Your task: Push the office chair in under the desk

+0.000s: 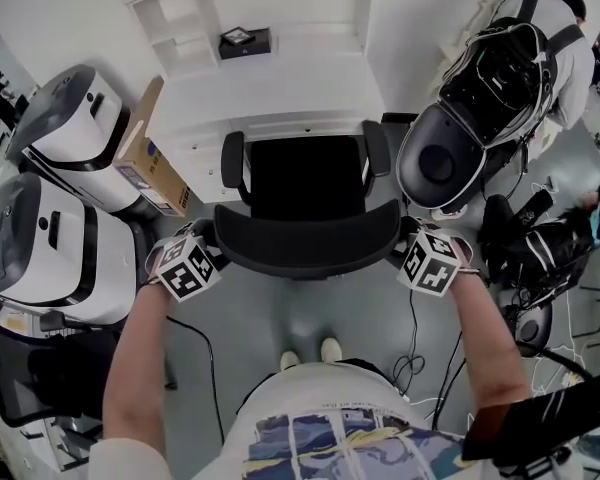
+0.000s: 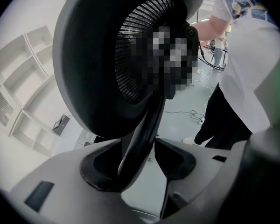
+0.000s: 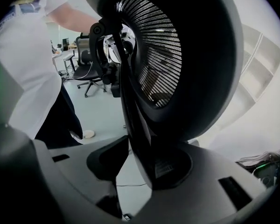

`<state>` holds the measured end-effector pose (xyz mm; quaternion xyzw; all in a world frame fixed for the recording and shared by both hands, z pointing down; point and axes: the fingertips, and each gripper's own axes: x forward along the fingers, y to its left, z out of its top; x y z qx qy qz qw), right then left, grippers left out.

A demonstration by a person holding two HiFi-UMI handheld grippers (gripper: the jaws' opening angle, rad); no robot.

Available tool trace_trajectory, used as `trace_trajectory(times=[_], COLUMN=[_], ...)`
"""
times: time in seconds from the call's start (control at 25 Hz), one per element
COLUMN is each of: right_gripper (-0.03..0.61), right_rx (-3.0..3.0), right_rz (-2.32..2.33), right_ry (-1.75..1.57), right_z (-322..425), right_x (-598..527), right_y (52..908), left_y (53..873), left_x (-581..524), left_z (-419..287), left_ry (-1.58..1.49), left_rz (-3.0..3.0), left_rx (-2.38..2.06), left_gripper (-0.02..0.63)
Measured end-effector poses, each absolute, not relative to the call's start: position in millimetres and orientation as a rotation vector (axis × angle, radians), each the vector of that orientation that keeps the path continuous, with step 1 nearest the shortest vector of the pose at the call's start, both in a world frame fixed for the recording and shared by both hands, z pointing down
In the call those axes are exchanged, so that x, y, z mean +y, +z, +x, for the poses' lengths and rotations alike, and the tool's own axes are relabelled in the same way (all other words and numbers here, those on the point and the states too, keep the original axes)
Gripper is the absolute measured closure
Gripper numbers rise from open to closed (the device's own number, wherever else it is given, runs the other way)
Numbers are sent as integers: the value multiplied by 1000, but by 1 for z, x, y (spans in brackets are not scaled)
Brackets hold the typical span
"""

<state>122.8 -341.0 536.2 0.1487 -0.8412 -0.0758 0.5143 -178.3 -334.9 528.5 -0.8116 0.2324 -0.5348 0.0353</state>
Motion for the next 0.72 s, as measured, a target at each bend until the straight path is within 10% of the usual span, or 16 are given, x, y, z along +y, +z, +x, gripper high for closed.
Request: trace_trajectory(times=[0.72], right_gripper=[401], right_rx=[-2250], right_rz=[452], right_ry=[-168], right_z=[139], right_x=[-334], right_y=[501], left_y=[482], left_x=[-313], left_z=[-187], left_ry=[-1551], left_rz=[-2461], left_rx=[1036], left_gripper=[353])
